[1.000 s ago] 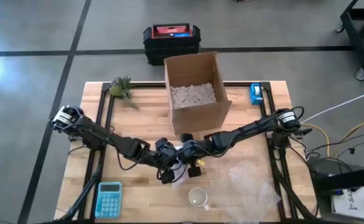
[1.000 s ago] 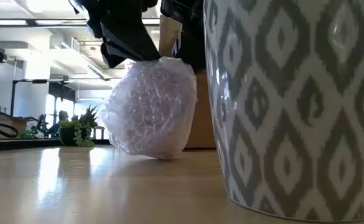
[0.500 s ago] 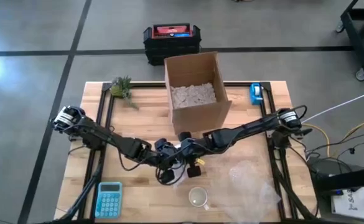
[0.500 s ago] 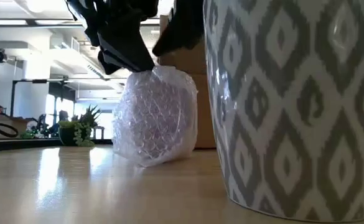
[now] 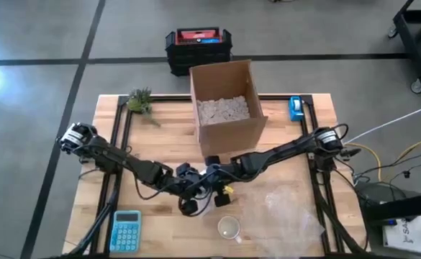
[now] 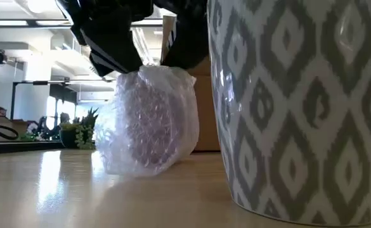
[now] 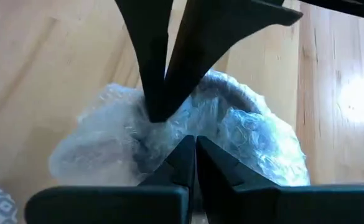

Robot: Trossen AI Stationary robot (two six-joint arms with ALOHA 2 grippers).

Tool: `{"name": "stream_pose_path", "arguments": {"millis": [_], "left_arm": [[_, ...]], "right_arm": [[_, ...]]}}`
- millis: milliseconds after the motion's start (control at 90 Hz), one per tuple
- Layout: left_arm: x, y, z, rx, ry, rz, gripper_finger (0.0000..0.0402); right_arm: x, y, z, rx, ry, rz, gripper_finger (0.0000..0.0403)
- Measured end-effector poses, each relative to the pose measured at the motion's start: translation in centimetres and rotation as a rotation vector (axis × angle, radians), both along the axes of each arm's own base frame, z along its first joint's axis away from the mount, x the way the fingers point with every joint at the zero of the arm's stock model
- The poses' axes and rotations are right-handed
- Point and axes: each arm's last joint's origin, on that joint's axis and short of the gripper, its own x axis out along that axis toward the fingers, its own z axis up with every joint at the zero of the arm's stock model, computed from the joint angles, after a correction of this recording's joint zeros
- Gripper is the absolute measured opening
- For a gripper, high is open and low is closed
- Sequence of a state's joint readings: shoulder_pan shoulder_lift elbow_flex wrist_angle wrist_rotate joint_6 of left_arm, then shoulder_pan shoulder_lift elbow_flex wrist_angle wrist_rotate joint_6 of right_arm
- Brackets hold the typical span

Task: Wrap mug
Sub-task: Wrap the purple mug with the left bubble wrap

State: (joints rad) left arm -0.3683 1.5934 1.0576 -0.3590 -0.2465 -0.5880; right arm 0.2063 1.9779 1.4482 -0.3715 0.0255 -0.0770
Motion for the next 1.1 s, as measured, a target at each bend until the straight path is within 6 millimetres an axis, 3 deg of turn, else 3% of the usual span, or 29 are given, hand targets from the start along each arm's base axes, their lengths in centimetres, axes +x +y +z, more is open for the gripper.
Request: {"name": "stream_pose_path", "arguments": {"millis": [411,622,967,1100], "left_arm": [[-0.8,0.6,2.9,-0.031,-0.112,0.041,0.0000],[-0.7,0.5,1.8,-0.005,-0.050,0.039,0.0000],[-0.8,0.5,2.0,0.002,-0.053,0.031,0.0000],[-0.8,0.5,2.0,0.006,-0.052,0.033,0.0000]], "right_arm": [[0.1,-0.2,0.3,0.008,-0.011,-0.014,0.0002],[0.0,-0.2,0.7,0.012,-0.019,-0.015,0.0002],[-1.1,-0.6,5.0,0.022,-0.112,-0.004,0.0002],[-0.9,-0.4,4.8,0.030,-0.126,0.001,0.0002]]}}
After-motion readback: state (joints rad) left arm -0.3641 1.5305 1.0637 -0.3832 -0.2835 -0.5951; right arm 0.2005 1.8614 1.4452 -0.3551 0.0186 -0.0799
